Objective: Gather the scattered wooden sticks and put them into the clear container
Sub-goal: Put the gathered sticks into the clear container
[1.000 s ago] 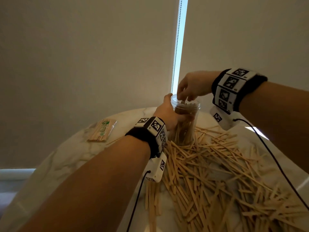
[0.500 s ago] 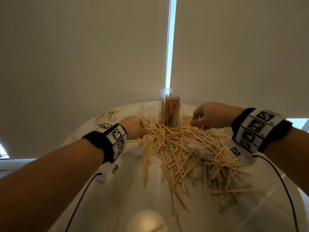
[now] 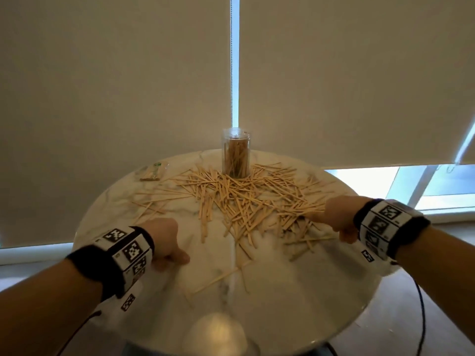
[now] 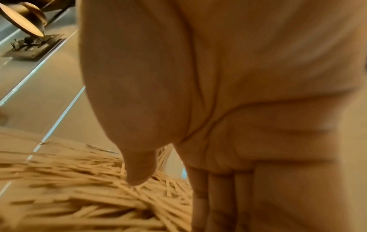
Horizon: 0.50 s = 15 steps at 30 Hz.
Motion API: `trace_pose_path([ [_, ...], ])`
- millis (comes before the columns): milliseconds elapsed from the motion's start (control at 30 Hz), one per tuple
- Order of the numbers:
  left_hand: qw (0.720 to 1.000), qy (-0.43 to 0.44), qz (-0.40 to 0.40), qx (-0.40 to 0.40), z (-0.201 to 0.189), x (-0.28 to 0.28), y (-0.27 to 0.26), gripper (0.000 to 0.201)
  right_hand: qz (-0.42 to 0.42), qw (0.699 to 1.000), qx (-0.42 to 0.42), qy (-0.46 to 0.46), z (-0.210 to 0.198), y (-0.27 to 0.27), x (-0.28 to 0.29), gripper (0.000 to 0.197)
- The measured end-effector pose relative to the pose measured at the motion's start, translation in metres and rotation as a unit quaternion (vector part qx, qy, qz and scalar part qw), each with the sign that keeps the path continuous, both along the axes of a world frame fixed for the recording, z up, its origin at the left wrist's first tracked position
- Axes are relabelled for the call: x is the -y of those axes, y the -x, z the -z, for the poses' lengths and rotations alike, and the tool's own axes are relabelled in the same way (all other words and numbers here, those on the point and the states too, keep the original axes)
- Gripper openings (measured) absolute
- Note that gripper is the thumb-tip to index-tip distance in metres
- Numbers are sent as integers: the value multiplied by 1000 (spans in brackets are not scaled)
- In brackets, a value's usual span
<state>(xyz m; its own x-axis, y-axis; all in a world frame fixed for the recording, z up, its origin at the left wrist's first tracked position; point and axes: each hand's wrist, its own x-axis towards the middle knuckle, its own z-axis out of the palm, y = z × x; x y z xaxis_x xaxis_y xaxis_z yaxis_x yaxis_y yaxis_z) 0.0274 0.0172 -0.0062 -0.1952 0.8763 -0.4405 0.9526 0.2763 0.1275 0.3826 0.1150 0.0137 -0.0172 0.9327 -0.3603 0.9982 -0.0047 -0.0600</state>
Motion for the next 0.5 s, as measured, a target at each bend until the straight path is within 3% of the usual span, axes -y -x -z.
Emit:
trace_pose_path([
  [100,999,-14,-17,33,2,-4,0,29,-20,999,25,-20,13,7,7,68],
  [200,999,-46,3,6,2,-14,-1,30,-44,996,-17,-71,19,28,-1,54],
  [300,993,-118,-1,-9,4,-26,-2,30,-41,995,-9,-87,21,59,-12,61],
  [400,983,-179,-41,-23,7,-32,-10,51,-66,992,-5,-103,22,90,-22,67],
  [467,983,-163,-42,-76,8,-33,-18,70,-84,991,-1,-101,22,106,-25,66],
  [500,984,-148,-29,-94,8,-33,-22,71,-94,991,2,-97,22,113,-25,63],
])
